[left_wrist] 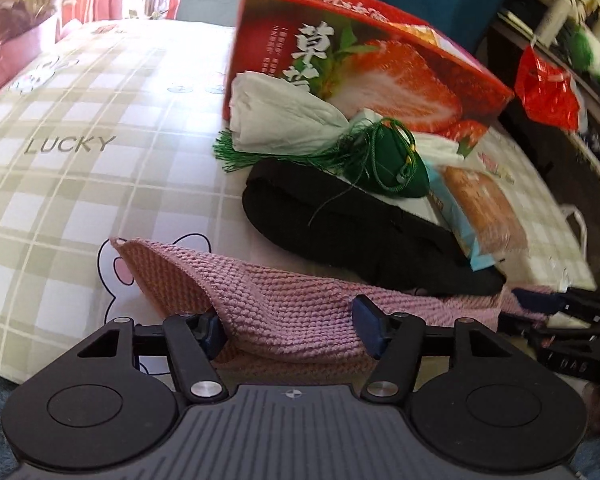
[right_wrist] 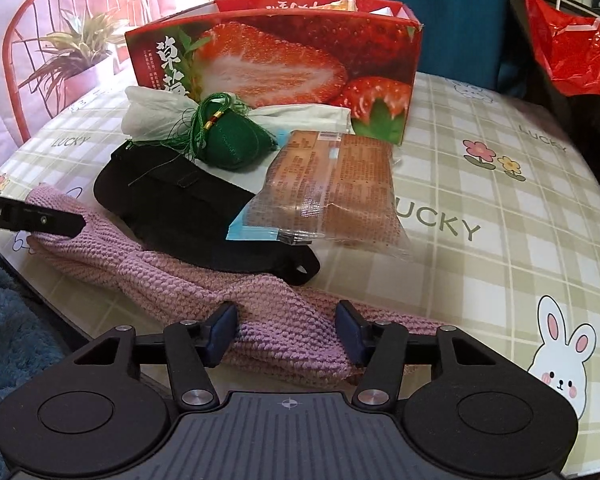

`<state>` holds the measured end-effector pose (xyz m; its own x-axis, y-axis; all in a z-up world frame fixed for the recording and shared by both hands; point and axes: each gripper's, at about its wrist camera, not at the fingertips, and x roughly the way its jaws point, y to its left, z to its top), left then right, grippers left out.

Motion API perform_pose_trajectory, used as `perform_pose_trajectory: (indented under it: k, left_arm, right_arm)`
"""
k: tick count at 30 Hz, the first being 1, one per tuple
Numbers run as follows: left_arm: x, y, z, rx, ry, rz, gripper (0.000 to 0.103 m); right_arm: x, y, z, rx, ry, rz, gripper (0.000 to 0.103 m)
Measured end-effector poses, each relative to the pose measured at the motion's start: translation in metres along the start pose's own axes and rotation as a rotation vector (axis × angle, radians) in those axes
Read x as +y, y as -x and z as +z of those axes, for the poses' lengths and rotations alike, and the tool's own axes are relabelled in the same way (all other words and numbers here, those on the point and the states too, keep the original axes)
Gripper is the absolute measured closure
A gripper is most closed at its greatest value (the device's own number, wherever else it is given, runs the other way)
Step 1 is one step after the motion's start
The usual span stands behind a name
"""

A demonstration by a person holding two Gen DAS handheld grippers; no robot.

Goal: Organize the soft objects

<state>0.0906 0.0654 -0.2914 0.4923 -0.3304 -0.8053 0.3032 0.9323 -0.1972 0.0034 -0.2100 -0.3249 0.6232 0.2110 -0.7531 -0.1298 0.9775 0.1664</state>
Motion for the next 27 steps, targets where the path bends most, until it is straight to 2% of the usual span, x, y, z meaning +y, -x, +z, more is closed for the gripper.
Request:
perform_pose_trajectory:
  k: [2,4,6,7,9,10,13,16,18,21,24,25,26,27]
  left_arm:
    - [-0.009,-0.002,-0.001,0.0,-0.053,0.019,0.033]
    - [-0.015,-0.005,-0.002,-0.011,-0.088,0.037,0.035]
    - [-0.021,-0.007,-0.002,-0.016,-0.124,0.041,0.05]
    - [-0.024,-0.007,-0.001,-0.017,-0.144,0.025,0.066]
    - [-0.029,-0.008,0.001,-0.017,-0.181,0.019,0.076]
    - [-0.031,-0.009,0.004,-0.017,-0.191,0.015,0.084]
    - [-0.028,-0.014,0.017,-0.011,-0.163,0.008,0.089]
    - [-0.021,-0.019,0.031,-0.018,-0.108,0.004,0.09]
    - [-0.022,-0.023,0.036,-0.041,-0.109,0.018,0.091]
    - [-0.021,-0.029,0.035,-0.073,-0.108,0.032,0.091]
    - [-0.015,-0.027,0.03,-0.08,-0.078,0.013,0.088]
    - [-0.012,-0.025,0.029,-0.07,-0.061,0.002,0.082]
    - [-0.008,-0.022,0.029,-0.061,-0.035,-0.009,0.071]
    - [-0.002,-0.019,0.029,-0.058,0.0,-0.028,0.064]
  right_arm:
    - [0.003,-0.001,0.001,-0.009,0.01,0.006,0.071]
    - [0.006,-0.003,0.004,-0.018,0.027,-0.002,0.075]
    - [0.006,-0.006,0.009,-0.022,0.03,-0.005,0.078]
    - [0.005,-0.009,0.012,-0.024,0.024,-0.002,0.079]
    - [0.003,-0.012,0.015,-0.025,0.01,0.003,0.08]
    - [0.002,-0.012,0.015,-0.025,0.007,0.006,0.08]
    - [0.001,-0.013,0.016,-0.026,0.002,0.012,0.08]
    - [-0.004,-0.017,0.02,-0.034,-0.028,0.013,0.081]
    - [-0.006,-0.02,0.023,-0.045,-0.05,0.011,0.081]
    - [-0.008,-0.024,0.026,-0.069,-0.063,0.004,0.082]
    - [-0.005,-0.025,0.024,-0.088,-0.026,-0.006,0.081]
    - [-0.004,-0.024,0.023,-0.093,-0.016,-0.007,0.081]
    - [-0.004,-0.024,0.021,-0.096,-0.018,-0.005,0.081]
    - [-0.006,-0.023,0.02,-0.1,-0.026,0.0,0.081]
